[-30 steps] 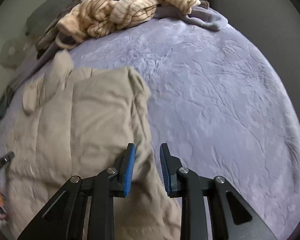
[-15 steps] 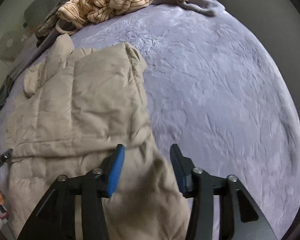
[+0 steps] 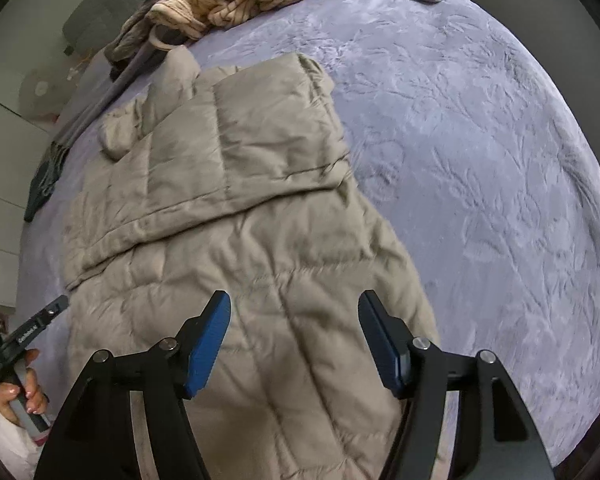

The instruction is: Fold large clothes

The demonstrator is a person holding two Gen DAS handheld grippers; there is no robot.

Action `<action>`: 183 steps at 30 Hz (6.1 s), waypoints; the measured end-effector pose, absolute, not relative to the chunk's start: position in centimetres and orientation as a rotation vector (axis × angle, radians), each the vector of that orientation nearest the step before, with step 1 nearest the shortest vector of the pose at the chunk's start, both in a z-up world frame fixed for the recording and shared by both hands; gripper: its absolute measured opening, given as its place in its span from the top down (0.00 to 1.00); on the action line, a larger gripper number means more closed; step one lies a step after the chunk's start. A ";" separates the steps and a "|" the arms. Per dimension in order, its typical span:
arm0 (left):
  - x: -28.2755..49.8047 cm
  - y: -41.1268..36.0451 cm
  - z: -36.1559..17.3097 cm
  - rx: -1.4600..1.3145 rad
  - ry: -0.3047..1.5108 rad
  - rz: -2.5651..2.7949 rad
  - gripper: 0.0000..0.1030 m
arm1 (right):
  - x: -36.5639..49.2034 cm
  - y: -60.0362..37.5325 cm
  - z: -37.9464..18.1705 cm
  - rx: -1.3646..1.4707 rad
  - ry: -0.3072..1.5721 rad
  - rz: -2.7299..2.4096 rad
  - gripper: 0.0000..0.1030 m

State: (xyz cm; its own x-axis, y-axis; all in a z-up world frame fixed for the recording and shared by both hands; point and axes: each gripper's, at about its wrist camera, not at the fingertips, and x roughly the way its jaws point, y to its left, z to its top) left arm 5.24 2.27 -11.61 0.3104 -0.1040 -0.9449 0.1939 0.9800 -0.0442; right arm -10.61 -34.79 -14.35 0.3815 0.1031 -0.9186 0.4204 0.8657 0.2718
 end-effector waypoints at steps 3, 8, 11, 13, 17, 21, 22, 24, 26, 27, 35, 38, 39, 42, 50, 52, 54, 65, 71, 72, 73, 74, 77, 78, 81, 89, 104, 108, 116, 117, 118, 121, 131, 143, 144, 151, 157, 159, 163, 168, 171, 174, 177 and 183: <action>3.7 2.3 -10.4 0.093 1.237 -0.187 0.01 | -11.3 -34.3 -13.8 0.523 1.181 -0.189 0.28; 1.5 2.5 -9.3 0.051 1.282 -0.190 0.01 | -12.4 -33.7 -13.2 0.545 1.182 -0.156 0.18; 0.5 2.7 -9.3 0.039 1.319 -0.193 0.01 | -12.9 -33.1 -12.7 0.548 1.177 -0.133 0.15; -0.5 2.7 -9.0 0.032 1.327 -0.189 0.01 | -13.4 -32.6 -12.4 0.550 1.176 -0.115 0.15; -1.8 2.8 -8.4 0.038 1.340 -0.180 0.01 | -14.2 -31.4 -12.2 0.567 1.176 -0.091 0.15; -2.8 3.5 -8.1 0.024 1.352 -0.187 0.01 | -15.0 -30.4 -12.2 0.602 1.185 -0.081 0.15; -3.2 3.8 -8.0 0.019 1.356 -0.192 0.01 | -15.2 -30.2 -12.2 0.618 1.189 -0.083 0.15; -3.7 4.3 -8.0 0.021 1.354 -0.193 0.01 | -15.5 -29.9 -12.5 0.660 1.212 -0.078 0.15; -4.2 5.0 -8.0 0.017 1.348 -0.202 0.01 | -15.8 -29.6 -13.0 0.703 1.244 -0.082 0.15; -4.3 5.3 -8.1 0.015 1.349 -0.203 0.01 | -16.0 -29.3 -13.3 0.722 1.255 -0.089 0.15; -6.8 8.8 -9.1 0.013 1.362 -0.217 0.01 | -18.6 -26.8 -14.2 0.781 1.263 -0.146 0.15; -8.0 10.3 -9.7 0.009 1.379 -0.213 0.01 | -20.0 -26.0 -15.0 0.828 1.271 -0.159 0.15; -8.4 10.7 -9.8 0.009 1.382 -0.214 0.01 | -20.4 -25.9 -15.1 0.843 1.269 -0.165 0.15; -9.4 11.6 -10.0 0.023 1.386 -0.219 0.01 | -21.7 -25.5 -15.3 0.877 1.255 -0.187 0.15; -11.4 16.0 -10.2 -0.104 1.401 -0.247 0.01 | -24.4 -25.2 -15.2 0.919 1.221 -0.228 0.15; -12.0 17.4 -10.6 -0.147 1.415 -0.252 0.01 | -25.4 -25.3 -15.4 0.935 1.214 -0.238 0.15; -12.7 18.7 -11.2 -0.211 1.435 -0.285 0.01 | -26.3 -25.6 -15.7 0.963 1.207 -0.238 0.15; -13.8 19.3 -17.5 -0.602 1.591 -0.417 0.01 | -32.5 -29.8 -19.2 1.244 1.106 -0.357 0.15; -11.7 18.5 -18.4 -0.697 1.544 -0.362 0.09 | -33.1 -31.5 -20.9 1.376 1.003 -0.366 0.15; -11.4 18.3 -18.3 -0.704 1.536 -0.361 0.16 | -33.0 -31.6 -21.1 1.400 0.986 -0.361 0.15; -11.2 18.1 -18.3 -0.704 1.536 -0.367 0.35 | -32.9 -31.8 -21.3 1.423 0.969 -0.358 0.15; -11.0 18.1 -18.3 -0.701 1.537 -0.371 0.51 | -32.8 -32.0 -21.6 1.448 0.952 -0.360 0.16; -10.5 18.1 -17.9 -0.682 1.521 -0.394 0.81 | -32.6 -32.3 -22.2 1.517 0.914 -0.347 0.27; -10.4 18.2 -17.3 -0.669 1.499 -0.394 0.81 | -32.4 -32.3 -22.3 1.529 0.911 -0.340 0.31; -10.2 18.7 -16.1 -0.637 1.455 -0.408 0.86 | -31.6 -32.2 -22.4 1.516 0.943 -0.330 0.80; -9.0 18.8 -11.7 -0.553 1.346 -0.460 0.86 | -29.5 -32.0 -18.6 1.311 0.966 -0.296 0.93; 0.2 15.7 -1.8 -0.461 1.107 -0.491 0.86 | -17.7 -33.8 -6.9 0.920 0.923 -0.135 0.94; 5.3 13.7 0.1 -0.425 1.043 -0.453 0.86 | -12.4 -34.8 -3.7 0.825 0.912 -0.075 0.94; 15.6 10.5 -2.5 -0.396 1.017 -0.334 0.86 | 1.2 -36.8 -2.0 0.651 0.958 -0.006 0.94; 16.9 10.2 -3.5 -0.392 1.032 -0.320 0.86 | 2.8 -37.1 -2.6 0.645 0.973 -0.007 0.94; 17.8 9.9 -4.5 -0.386 1.043 -0.312 0.86 | 4.1 -37.3 -3.3 0.640 0.982 -0.012 0.94; 20.6 8.9 -8.1 -0.343 1.079 -0.300 0.86 | 7.5 -37.9 -6.0 0.632 1.010 -0.037 0.94; 26.4 6.4 -15.9 -0.267 1.144 -0.317 0.86 | 12.4 -39.9 -14.9 0.736 1.044 -0.137 0.94; 28.9 6.0 -15.8 -0.273 1.137 -0.303 0.82 | 16.7 -40.4 -16.2 0.727 1.036 -0.155 0.92; 28.4 6.1 -15.0 -0.247 1.121 -0.308 0.78 | 16.6 -40.5 -15.9 0.734 1.039 -0.138 0.90; 25.1 7.2 -9.9 -0.122 0.967 -0.235 0.18 | 13.7 -40.9 -11.4 0.706 0.952 -0.062 0.19; 23.8 3.0 -10.3 -0.144 1.017 -0.439 0.63 | 12.8 -37.1 -10.8 0.580 1.010 -0.002 0.82; 22.9 0.3 -11.0 -0.089 1.011 -0.480 0.63 | 13.1 -35.2 -11.7 0.542 1.029 0.058 0.83; 23.0 -4.2 -14.4 -0.018 1.038 -0.481 0.63 | 14.6 -32.3 -14.5 0.438 1.062 0.083 0.83; 26.2 -5.0 -17.5 -0.037 1.079 -0.429 0.63 | 17.1 -32.7 -17.8 0.378 1.080 0.036 1.00; 27.6 -4.6 -17.2 -0.047 1.093 -0.439 0.63 | 18.9 -34.0 -18.4 0.438 1.082 0.037 1.00; 28.1 -2.9 -16.2 -0.021 1.065 -0.403 0.63 | 19.3 -35.4 -17.4 0.464 1.087 0.044 1.00; 29.2 1.0 -15.7 0.028 1.029 -0.302 0.63 | 18.1 -37.4 -15.7 0.392 1.075 -0.028 1.00; 32.5 7.7 -18.8 -0.072 1.105 -0.127 0.63 | 15.8 -44.4 -15.7 0.426 1.071 -0.242 1.00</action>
State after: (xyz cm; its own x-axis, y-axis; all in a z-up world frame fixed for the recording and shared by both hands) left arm 32.47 7.71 -18.76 0.4430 -0.1380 -0.8858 0.0663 0.9904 -0.1211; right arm 15.82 -44.38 -15.74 0.4637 0.0129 -0.8859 0.3929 0.8932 0.2187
